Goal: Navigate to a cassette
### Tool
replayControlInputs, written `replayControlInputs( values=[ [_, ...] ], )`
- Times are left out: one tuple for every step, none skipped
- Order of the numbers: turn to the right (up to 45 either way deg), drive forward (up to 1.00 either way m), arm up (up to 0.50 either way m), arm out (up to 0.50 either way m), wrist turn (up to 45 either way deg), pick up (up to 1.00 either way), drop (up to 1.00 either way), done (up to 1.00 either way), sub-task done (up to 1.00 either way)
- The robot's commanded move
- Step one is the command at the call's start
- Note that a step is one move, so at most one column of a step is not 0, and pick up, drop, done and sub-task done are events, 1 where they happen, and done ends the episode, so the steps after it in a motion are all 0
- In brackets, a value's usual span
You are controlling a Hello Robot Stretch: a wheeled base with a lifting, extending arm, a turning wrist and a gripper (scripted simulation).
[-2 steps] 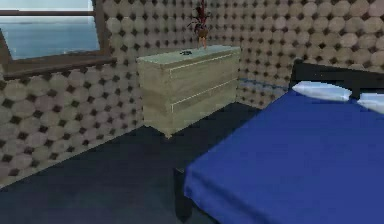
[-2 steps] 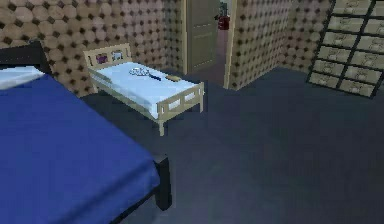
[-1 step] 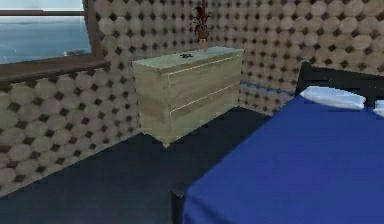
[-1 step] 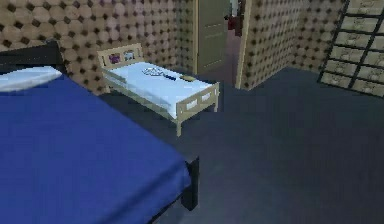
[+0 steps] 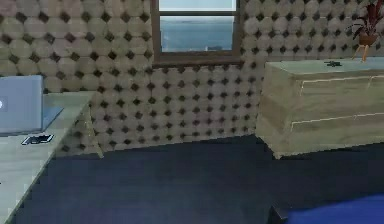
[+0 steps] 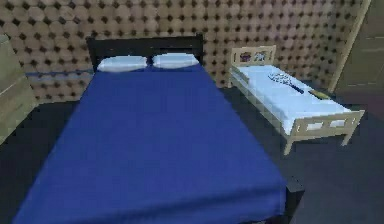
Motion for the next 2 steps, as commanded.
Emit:
replayControlInputs(
  values=[
    [0.0, 0.90, 0.00, 0.00, 0.0, 0.00, 0.00, 0.00, 0.00],
    [18.0, 0.00, 0.00, 0.00, 0.0, 0.00, 0.00, 0.00, 0.00]
  ],
)
